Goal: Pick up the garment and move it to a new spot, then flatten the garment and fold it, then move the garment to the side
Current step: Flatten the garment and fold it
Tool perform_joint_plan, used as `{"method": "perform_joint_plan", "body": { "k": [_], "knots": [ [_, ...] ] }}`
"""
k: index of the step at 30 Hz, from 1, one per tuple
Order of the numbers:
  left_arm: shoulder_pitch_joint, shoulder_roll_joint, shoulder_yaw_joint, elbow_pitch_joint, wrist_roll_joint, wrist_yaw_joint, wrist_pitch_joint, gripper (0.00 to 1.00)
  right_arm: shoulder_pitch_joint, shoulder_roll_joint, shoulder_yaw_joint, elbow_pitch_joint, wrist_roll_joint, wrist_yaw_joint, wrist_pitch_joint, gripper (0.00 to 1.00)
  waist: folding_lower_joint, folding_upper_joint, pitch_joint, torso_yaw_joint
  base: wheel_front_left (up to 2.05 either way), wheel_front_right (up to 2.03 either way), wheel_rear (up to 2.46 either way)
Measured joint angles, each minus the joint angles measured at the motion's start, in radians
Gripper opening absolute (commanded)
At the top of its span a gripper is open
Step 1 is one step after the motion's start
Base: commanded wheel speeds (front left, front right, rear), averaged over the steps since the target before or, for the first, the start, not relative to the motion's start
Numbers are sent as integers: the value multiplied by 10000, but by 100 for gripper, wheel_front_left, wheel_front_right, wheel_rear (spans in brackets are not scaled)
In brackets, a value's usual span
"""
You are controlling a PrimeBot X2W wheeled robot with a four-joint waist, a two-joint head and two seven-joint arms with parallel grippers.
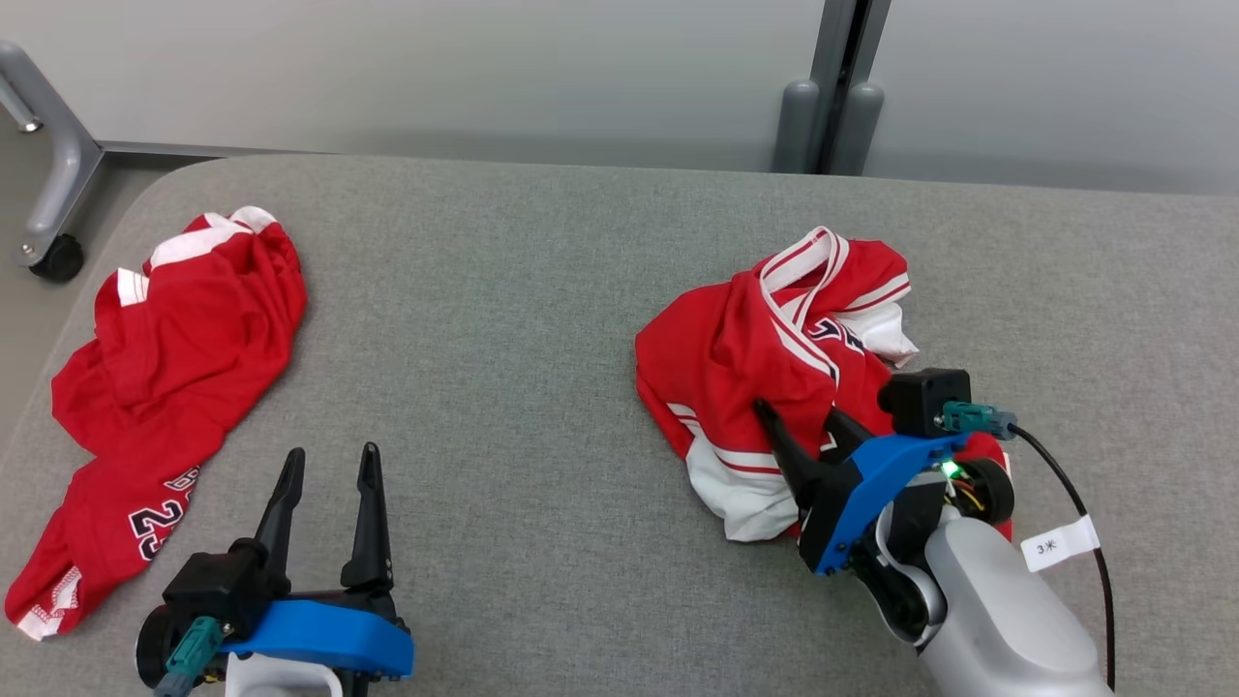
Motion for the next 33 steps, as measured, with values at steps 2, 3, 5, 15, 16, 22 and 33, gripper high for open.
{"method": "perform_joint_plan", "body": {
  "k": [2,3,5,15,16,22,33],
  "knots": [
    [3,0,40,31,8,-2,0,100,-162,2,161,8,6,0,-347,0,0,0,-64,-4,0,0,0],
    [12,4,82,35,8,-2,0,100,-238,4,244,-17,6,0,-470,0,0,0,-99,-23,0,0,0],
    [56,8,125,29,10,-2,2,100,-260,2,389,-50,10,0,-585,0,0,1,-181,-72,0,0,0],
    [352,-42,182,17,27,-31,0,100,-762,0,1323,-1363,439,0,-447,0,-3,0,-744,-321,0,0,0],
    [352,-46,192,-17,29,-31,2,100,-980,0,1482,-1542,481,0,-368,0,-3,0,-763,-351,0,0,0],
    [295,-54,293,-286,58,-29,0,100,-3631,2,2297,-2290,1471,0,-293,0,-2,0,-481,-387,0,0,0],
    [244,-58,414,-307,127,-46,0,100,-6828,-13,2573,-2311,3250,0,-1793,0,-2,0,-447,-280,0,0,0]
  ]
}}
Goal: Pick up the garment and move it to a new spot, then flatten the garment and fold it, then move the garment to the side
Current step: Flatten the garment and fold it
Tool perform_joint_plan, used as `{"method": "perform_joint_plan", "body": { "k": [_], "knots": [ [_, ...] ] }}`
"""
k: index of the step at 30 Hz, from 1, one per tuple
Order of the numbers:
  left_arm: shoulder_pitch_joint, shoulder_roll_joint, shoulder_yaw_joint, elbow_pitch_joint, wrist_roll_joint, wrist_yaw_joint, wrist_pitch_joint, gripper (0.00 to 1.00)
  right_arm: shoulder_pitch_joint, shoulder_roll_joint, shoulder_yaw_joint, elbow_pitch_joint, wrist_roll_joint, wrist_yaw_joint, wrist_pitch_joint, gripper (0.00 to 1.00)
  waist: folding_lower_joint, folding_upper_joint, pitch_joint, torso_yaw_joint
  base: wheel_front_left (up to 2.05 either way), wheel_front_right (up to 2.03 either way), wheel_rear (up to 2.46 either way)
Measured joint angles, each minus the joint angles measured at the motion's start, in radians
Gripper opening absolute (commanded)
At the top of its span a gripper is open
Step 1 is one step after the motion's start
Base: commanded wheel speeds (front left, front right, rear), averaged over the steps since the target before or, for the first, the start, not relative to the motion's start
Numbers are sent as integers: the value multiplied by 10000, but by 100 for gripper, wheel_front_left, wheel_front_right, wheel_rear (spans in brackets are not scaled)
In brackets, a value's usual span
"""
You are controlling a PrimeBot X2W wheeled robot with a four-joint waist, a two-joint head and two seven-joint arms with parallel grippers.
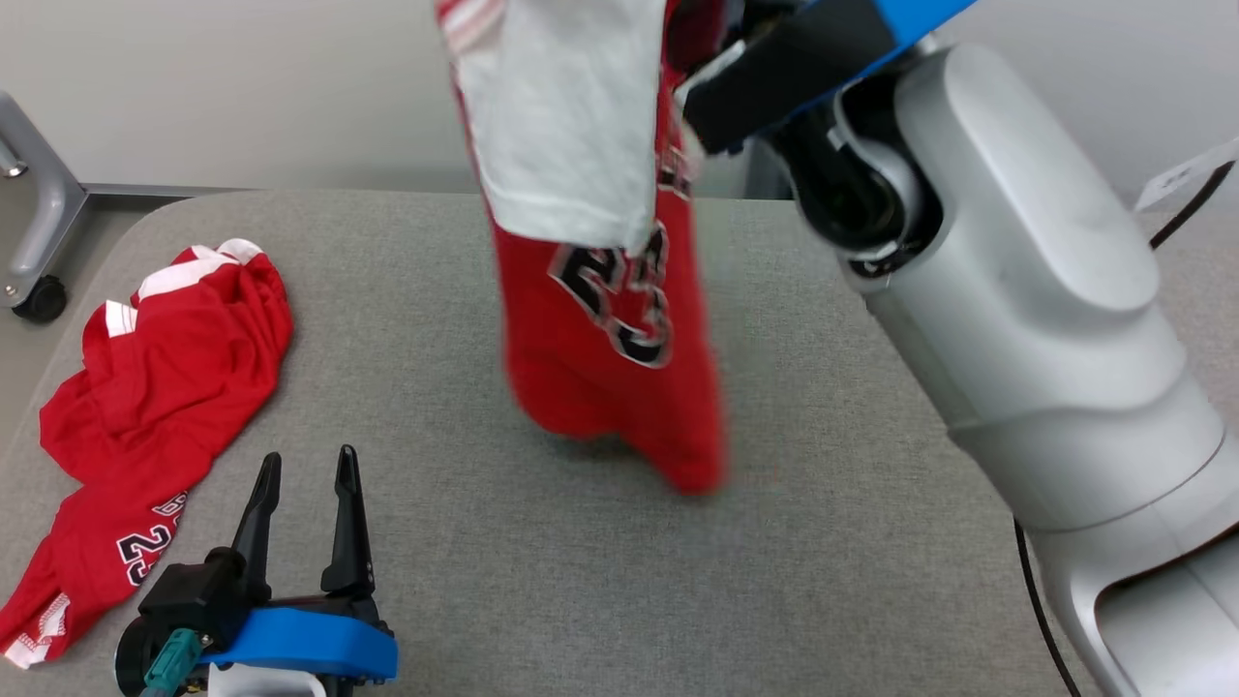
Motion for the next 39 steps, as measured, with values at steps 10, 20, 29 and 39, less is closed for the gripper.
{"method": "perform_joint_plan", "body": {
  "k": [10,20,29,39],
  "knots": [
    [85,-33,132,-157,0,52,0,100,1394,-169,-763,1032,-566,0,224,0,0,0,126,-440,0,0,0],
    [99,-56,263,-182,27,42,0,100,5130,-966,-2161,192,-1906,0,892,0,0,0,166,-923,0,0,0],
    [41,-4,297,-265,105,-44,0,100,7226,-1081,-4652,-1313,-3296,0,2230,0,0,0,433,-1179,0,0,0],
    [-751,52,2,-303,274,-217,0,100,5871,-978,-5655,757,-4282,0,1672,51,1,0,1409,-768,0,0,0]
  ]
}}
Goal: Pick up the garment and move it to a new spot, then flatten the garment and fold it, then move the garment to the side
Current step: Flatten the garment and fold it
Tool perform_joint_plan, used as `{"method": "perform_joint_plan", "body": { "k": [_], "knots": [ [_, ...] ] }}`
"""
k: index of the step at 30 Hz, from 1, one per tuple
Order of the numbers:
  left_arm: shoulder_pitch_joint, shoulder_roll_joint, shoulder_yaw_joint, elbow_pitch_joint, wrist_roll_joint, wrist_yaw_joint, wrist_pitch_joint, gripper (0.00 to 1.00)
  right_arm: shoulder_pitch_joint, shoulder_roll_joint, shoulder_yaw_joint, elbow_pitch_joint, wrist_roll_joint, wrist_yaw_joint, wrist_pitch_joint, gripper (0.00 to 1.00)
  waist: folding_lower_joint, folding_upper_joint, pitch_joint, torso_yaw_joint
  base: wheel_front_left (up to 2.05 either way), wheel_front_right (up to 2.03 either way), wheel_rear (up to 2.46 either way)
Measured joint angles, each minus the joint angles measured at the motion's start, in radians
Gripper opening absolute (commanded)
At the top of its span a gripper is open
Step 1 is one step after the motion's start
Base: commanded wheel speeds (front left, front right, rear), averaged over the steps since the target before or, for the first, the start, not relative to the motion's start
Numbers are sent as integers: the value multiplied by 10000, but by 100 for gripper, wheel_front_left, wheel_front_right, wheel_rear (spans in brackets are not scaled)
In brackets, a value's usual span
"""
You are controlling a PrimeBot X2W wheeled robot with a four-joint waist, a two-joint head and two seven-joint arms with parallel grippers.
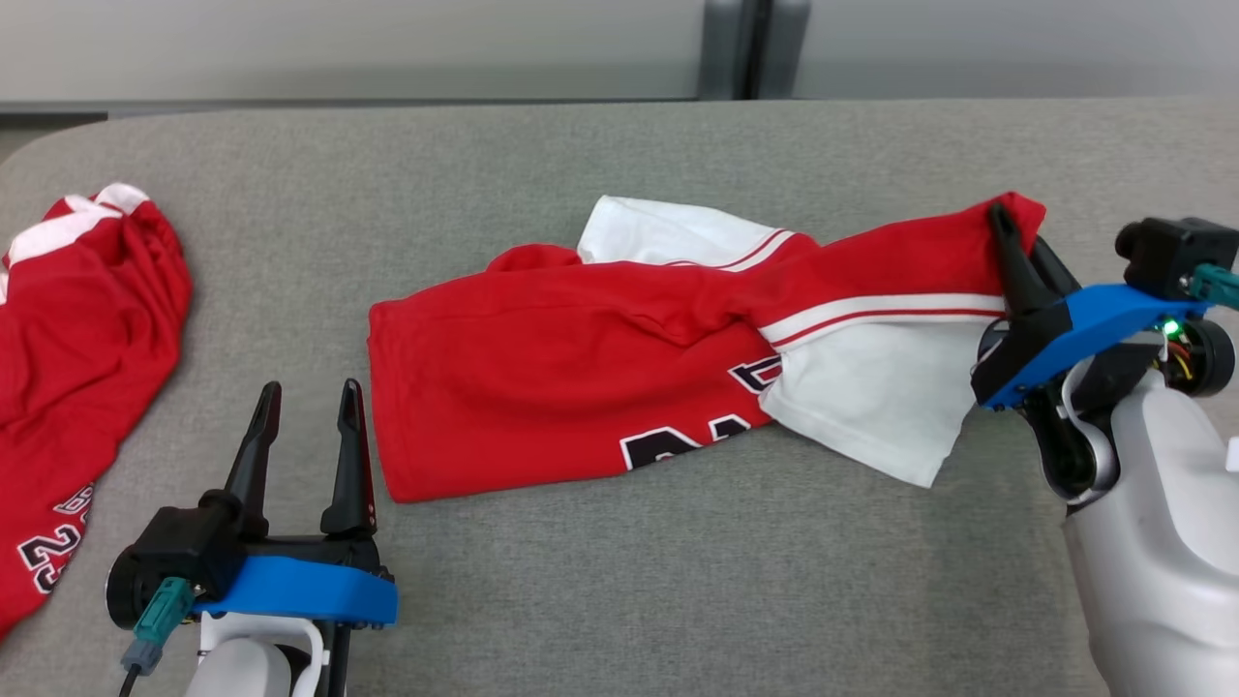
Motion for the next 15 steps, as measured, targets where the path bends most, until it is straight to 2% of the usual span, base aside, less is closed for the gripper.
{"method": "perform_joint_plan", "body": {
  "k": [1,6,9,15],
  "knots": [
    [-49,8,-8,-2,2,-2,0,100,-223,-31,90,270,-58,0,-173,100,0,0,86,77,0,0,0],
    [-167,25,-17,119,15,-8,0,100,-901,-215,378,1607,-295,0,-786,100,1,0,238,389,0,0,0],
    [-146,13,40,194,15,-2,0,100,-929,-267,339,2155,-420,0,-803,100,1,0,23,409,0,0,0],
    [315,-35,226,222,-2,36,0,100,-80,-165,-59,2046,-299,0,-497,100,0,0,-583,185,0,0,0]
  ]
}}
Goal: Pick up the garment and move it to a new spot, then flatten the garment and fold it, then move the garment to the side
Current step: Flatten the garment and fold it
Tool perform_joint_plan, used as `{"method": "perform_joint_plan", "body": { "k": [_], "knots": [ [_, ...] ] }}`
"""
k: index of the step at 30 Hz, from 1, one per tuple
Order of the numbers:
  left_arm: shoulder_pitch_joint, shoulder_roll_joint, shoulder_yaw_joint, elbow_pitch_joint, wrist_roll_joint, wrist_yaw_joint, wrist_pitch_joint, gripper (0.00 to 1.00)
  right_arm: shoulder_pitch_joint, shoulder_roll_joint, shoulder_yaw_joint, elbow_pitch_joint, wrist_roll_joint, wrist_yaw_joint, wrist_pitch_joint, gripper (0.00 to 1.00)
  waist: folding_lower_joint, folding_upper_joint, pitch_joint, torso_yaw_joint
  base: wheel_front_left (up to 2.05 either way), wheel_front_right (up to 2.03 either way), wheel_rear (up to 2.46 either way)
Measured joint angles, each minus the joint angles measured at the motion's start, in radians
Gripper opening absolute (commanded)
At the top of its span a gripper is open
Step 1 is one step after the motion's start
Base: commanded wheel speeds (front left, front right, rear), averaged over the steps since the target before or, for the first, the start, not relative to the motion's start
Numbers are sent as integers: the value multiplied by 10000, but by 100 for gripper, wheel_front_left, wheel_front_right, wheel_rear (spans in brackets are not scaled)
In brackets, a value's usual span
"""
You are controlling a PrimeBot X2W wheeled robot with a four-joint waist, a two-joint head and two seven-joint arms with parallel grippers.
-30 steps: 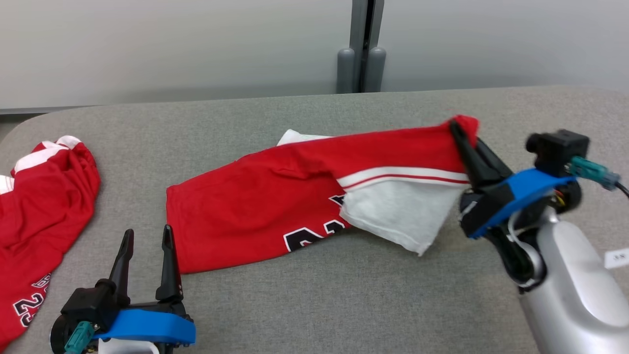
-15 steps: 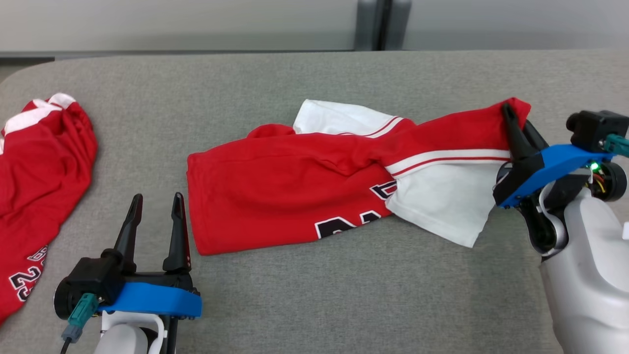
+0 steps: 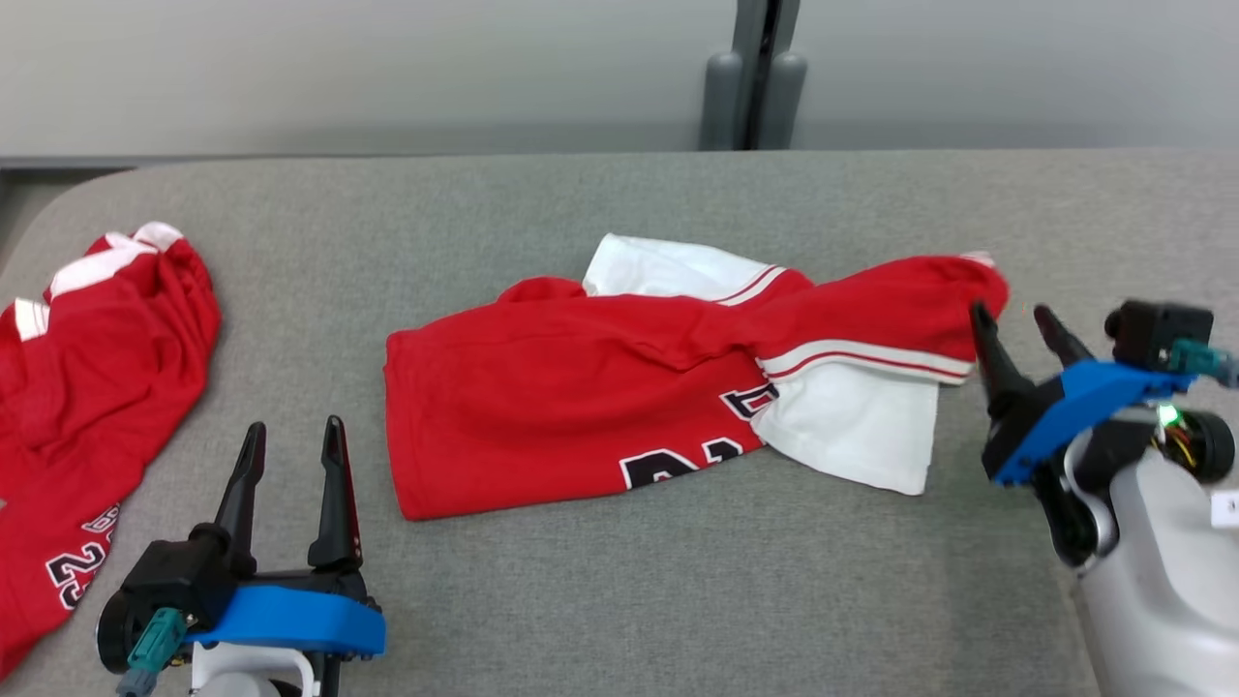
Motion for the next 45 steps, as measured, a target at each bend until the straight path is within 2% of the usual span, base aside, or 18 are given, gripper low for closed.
{"method": "perform_joint_plan", "body": {
  "k": [5,10,15,19,28,29,30,37,41,45],
  "knots": [
    [255,-31,125,-29,-10,58,0,100,1405,96,-259,-1174,-571,0,566,100,-1,0,-477,-313,0,0,0],
    [361,-79,128,-44,-12,59,0,100,3097,809,-113,-2696,-765,0,1547,100,-3,0,-766,-516,0,0,0],
    [351,-107,102,-75,-13,56,0,100,3613,1064,81,-3459,-1039,0,2094,100,-3,0,-628,-500,0,0,0],
    [226,-111,35,-102,-6,31,0,100,3359,1114,-4,-3275,-1593,0,2259,100,-3,0,-412,-332,0,0,0],
    [30,-134,-44,-155,46,-8,0,100,1999,1131,-201,-1212,-2169,0,2382,100,-1,0,206,143,0,0,0],
    [13,-151,-42,-173,63,-10,0,100,1845,1129,-205,-1041,-2243,0,2378,62,-1,0,272,175,0,0,0],
    [-7,-151,-31,-173,71,-10,0,100,1728,1124,-178,-911,-2316,0,2349,0,-1,0,321,205,0,0,0],
    [-19,-150,128,-98,31,-8,0,100,1728,1152,35,-834,-2073,0,1866,0,-1,0,213,73,0,0,0],
    [168,-167,222,-65,0,12,0,100,2534,1154,-468,-1825,-2199,0,1944,0,-1,0,-71,-168,0,0,0],
    [353,-171,355,-67,-17,54,0,100,3560,1149,-1239,-3352,-2470,0,2479,0,-1,0,-390,-473,0,0,0]
  ]
}}
